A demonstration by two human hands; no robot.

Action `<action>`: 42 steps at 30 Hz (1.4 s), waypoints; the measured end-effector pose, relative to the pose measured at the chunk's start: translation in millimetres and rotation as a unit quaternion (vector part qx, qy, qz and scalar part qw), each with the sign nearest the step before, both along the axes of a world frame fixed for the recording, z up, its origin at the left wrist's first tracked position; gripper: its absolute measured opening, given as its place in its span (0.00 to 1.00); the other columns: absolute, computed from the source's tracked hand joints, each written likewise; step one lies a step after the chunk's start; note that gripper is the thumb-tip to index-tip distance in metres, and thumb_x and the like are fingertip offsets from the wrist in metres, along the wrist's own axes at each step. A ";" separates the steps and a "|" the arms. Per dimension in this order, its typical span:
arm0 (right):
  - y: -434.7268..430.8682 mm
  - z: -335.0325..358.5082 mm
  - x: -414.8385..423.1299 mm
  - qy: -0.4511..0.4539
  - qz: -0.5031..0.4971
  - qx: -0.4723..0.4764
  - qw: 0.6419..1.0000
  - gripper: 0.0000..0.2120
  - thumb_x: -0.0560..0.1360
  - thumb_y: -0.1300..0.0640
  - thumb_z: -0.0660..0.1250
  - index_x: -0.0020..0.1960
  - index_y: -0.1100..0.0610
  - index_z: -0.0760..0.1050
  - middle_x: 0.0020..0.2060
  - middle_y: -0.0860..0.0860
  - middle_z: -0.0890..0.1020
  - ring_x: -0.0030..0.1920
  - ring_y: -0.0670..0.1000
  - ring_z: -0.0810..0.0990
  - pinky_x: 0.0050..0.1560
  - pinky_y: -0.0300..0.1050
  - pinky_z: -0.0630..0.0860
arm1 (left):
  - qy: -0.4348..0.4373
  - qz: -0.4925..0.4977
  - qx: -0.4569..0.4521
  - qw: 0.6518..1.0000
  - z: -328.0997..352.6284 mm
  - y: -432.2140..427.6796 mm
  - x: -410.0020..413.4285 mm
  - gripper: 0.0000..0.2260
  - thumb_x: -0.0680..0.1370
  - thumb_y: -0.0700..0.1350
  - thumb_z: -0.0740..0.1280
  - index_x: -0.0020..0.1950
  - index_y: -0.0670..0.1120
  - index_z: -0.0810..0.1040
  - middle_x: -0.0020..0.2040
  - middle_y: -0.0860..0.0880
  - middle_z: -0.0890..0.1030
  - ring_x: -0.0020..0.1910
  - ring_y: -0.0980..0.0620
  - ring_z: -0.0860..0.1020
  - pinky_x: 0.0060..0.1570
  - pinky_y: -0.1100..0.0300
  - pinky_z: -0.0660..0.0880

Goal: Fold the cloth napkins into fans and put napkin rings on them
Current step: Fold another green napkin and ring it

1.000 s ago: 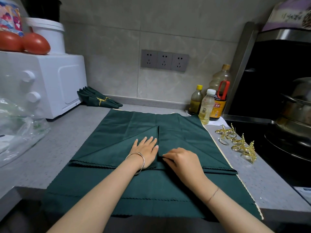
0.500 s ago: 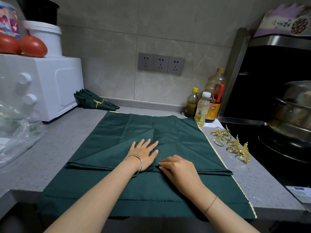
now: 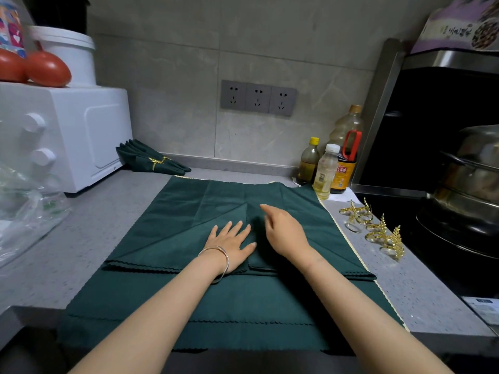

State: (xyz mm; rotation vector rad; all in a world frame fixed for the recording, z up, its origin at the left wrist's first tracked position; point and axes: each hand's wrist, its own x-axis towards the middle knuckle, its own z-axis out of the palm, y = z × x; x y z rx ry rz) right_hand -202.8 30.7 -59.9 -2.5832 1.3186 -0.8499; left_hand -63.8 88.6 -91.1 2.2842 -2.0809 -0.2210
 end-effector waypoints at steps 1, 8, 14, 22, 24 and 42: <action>-12.8 -2.5 9.8 0.033 0.003 0.014 0.999 0.19 0.80 0.61 0.53 0.69 0.59 0.69 0.66 0.55 0.75 0.66 0.55 0.71 0.63 0.48 0.67 | -0.002 0.000 0.000 1.000 0.3 0.1 -0.1 0.26 0.82 0.60 0.44 0.78 0.55 0.43 0.79 0.53 0.43 0.77 0.52 0.41 0.75 0.48 0.38; -37.6 -25.1 30.0 0.157 0.014 0.103 0.982 0.20 0.82 0.58 0.48 0.73 0.58 0.60 0.75 0.52 0.59 0.76 0.52 0.55 0.74 0.51 0.50 | -0.006 0.000 0.005 1.000 -2.5 -2.6 0.6 0.27 0.81 0.61 0.44 0.78 0.54 0.42 0.79 0.53 0.43 0.77 0.52 0.41 0.75 0.48 0.38; -23.7 -33.7 -7.4 0.174 0.014 0.119 0.978 0.24 0.83 0.50 0.45 0.77 0.55 0.50 0.77 0.48 0.51 0.77 0.48 0.48 0.75 0.47 0.44 | -0.010 0.002 0.009 1.000 -0.7 -1.7 -0.6 0.27 0.81 0.61 0.43 0.78 0.54 0.43 0.79 0.54 0.42 0.77 0.52 0.40 0.75 0.49 0.39; 3.0 -33.8 -79.4 0.189 -0.014 0.132 0.973 0.26 0.83 0.46 0.44 0.78 0.52 0.45 0.77 0.45 0.46 0.76 0.45 0.44 0.75 0.44 0.42 | -0.011 0.003 0.019 1.000 2.5 0.6 -2.4 0.26 0.82 0.59 0.43 0.78 0.53 0.41 0.79 0.53 0.41 0.77 0.52 0.40 0.75 0.49 0.38; 10.7 -33.8 -100.0 0.191 -0.028 0.136 0.972 0.26 0.83 0.45 0.44 0.78 0.52 0.44 0.77 0.45 0.45 0.76 0.44 0.43 0.75 0.43 0.41 | -0.013 0.004 0.018 1.000 3.0 0.6 -3.0 0.26 0.82 0.59 0.43 0.78 0.53 0.42 0.79 0.53 0.41 0.77 0.52 0.40 0.75 0.49 0.39; 45.4 -14.5 -134.3 0.160 0.078 0.075 0.981 0.24 0.82 0.45 0.50 0.76 0.48 0.55 0.75 0.41 0.54 0.75 0.39 0.49 0.73 0.37 0.41 | 0.078 -0.018 -0.066 0.995 16.3 49.4 -11.1 0.23 0.84 0.54 0.45 0.78 0.50 0.53 0.77 0.52 0.57 0.77 0.54 0.53 0.74 0.60 0.50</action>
